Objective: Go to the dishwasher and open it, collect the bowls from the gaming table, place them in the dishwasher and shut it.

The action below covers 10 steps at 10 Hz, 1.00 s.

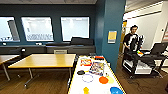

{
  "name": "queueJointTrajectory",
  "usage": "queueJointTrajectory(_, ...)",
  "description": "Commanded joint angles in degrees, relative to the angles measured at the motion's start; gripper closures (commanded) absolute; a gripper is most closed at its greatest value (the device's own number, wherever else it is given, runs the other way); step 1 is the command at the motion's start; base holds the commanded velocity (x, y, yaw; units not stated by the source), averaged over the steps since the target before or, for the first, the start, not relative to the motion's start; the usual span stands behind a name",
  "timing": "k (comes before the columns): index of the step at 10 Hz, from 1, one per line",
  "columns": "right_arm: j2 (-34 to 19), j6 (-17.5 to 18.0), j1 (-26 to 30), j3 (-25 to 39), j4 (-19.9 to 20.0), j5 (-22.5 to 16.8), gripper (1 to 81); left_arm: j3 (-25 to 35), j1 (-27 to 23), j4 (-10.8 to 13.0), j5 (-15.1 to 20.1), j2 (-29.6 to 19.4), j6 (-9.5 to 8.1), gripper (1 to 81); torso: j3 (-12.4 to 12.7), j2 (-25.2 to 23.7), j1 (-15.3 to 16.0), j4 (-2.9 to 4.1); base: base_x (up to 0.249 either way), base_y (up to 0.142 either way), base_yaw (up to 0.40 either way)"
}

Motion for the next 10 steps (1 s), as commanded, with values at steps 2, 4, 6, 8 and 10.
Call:
queueJointTrajectory(2, -0.08, 0.15, 3.14, -0.01, 0.33, -2.76, 1.0, 0.07, -3.19, -0.22, 2.54, -0.24, -0.09, 1.0, 0.00, 0.00, 0.00, 0.00, 0.000, 0.000, 0.000)
queueJointTrajectory(4, 0.01, -0.11, 3.06, -0.01, 0.33, -2.76, 1.0, 0.07, -3.19, -0.22, 2.54, -0.24, -0.09, 1.0, 0.00, 0.00, 0.00, 0.00, 0.000, 0.000, 0.000)
queueJointTrajectory(6, 0.01, -0.11, 3.06, -0.01, 0.33, -2.76, 1.0, 0.16, -3.19, -0.31, 2.54, -0.33, -0.09, 1.0, 0.00, 0.00, 0.00, 0.00, 0.000, 0.000, 0.000)
queueJointTrajectory(8, 0.01, -0.11, 3.06, -0.01, 0.33, -2.76, 1.0, 0.16, -3.18, -0.31, 2.54, -0.33, -0.09, 1.0, 0.00, 0.00, 0.00, 0.00, 0.000, 0.000, 0.000)
queueJointTrajectory(10, 0.01, -0.11, 3.06, -0.01, 0.33, -2.76, 1.0, 0.15, -3.19, -0.22, 2.54, -0.33, -0.09, 1.0, 0.00, 0.00, 0.00, 0.00, 0.036, 0.000, 0.000)
